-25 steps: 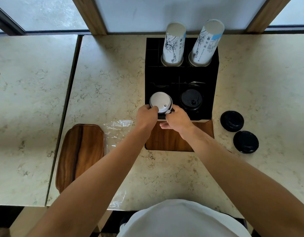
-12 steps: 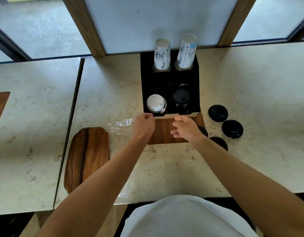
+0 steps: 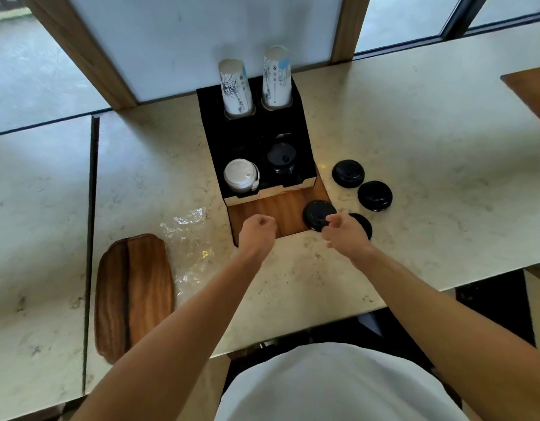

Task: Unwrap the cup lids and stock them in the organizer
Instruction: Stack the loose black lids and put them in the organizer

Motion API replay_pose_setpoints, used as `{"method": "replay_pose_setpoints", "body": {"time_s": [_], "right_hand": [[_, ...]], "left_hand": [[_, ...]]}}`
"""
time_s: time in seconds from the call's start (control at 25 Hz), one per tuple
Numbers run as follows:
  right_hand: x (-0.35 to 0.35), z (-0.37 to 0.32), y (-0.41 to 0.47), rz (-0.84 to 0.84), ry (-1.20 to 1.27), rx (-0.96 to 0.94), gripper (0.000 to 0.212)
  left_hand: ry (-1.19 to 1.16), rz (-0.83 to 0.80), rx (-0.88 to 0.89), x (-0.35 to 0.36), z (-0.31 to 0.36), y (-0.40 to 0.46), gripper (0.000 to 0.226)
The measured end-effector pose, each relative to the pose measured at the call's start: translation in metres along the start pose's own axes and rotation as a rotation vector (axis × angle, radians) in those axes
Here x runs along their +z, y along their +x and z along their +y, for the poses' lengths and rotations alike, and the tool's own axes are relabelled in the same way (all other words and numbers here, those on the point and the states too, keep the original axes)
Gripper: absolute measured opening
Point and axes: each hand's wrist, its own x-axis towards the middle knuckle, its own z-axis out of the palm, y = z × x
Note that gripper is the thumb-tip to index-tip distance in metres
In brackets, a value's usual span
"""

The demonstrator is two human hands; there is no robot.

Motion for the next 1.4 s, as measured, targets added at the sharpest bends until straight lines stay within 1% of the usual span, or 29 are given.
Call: {"method": "replay_pose_setpoints", "body": {"time_s": [0.12, 0.24, 0.32, 0.44, 0.56, 0.68, 0.8, 1.0, 1.04, 1.12, 1.2, 1.32, 1.4], "right_hand": [[-0.017, 0.009, 0.015, 0.068, -0.135, -0.055, 0.046], [-0.032, 0.009, 0.031, 0.08, -0.265, -0.157, 0.046], [-0.037, 0.009, 0.043, 0.05, -0.369, -0.244, 0.047], [-0.039, 0.005, 0.06, -0.029, -0.613, -0.394, 0.063], [-0.034, 0.0, 0.076, -0.096, -0.781, -0.557, 0.075], [-0.028, -0.001, 0.087, -0.14, -0.881, -0.624, 0.081], [-0.027, 0.002, 0.091, -0.186, -0.872, -0.627, 0.077], [-0.027, -0.001, 0.086, -0.192, -0.806, -0.626, 0.072], [-0.026, -0.003, 0.081, -0.211, -0.762, -0.635, 0.073], [-0.026, -0.006, 0.071, -0.277, -0.65, -0.646, 0.08], [-0.026, -0.004, 0.058, -0.345, -0.564, -0.627, 0.088], [-0.027, 0.004, 0.044, -0.38, -0.53, -0.593, 0.094], [-0.031, 0.012, 0.041, -0.37, -0.525, -0.578, 0.096]], "left_hand": [[-0.015, 0.001, -0.041, 0.017, -0.001, 0.0, 0.009], [0.003, 0.011, -0.101, 0.038, 0.004, -0.001, 0.01], [0.02, 0.027, -0.141, 0.051, 0.009, 0.0, 0.012], [-0.007, 0.08, -0.224, 0.064, 0.008, 0.001, 0.015], [-0.067, 0.131, -0.296, 0.072, 0.008, -0.002, 0.017], [-0.097, 0.162, -0.349, 0.073, 0.007, -0.002, 0.016], [-0.14, 0.132, -0.386, 0.074, 0.006, 0.001, 0.014], [-0.235, 0.043, -0.432, 0.076, 0.005, 0.008, 0.008], [-0.274, 0.014, -0.433, 0.075, 0.005, 0.009, 0.013], [-0.433, -0.055, -0.431, 0.073, 0.005, 0.011, 0.024], [-0.561, -0.106, -0.429, 0.071, 0.004, 0.011, 0.027], [-0.624, -0.176, -0.435, 0.072, 0.0, 0.011, 0.028], [-0.644, -0.212, -0.437, 0.074, -0.004, 0.011, 0.028]]}}
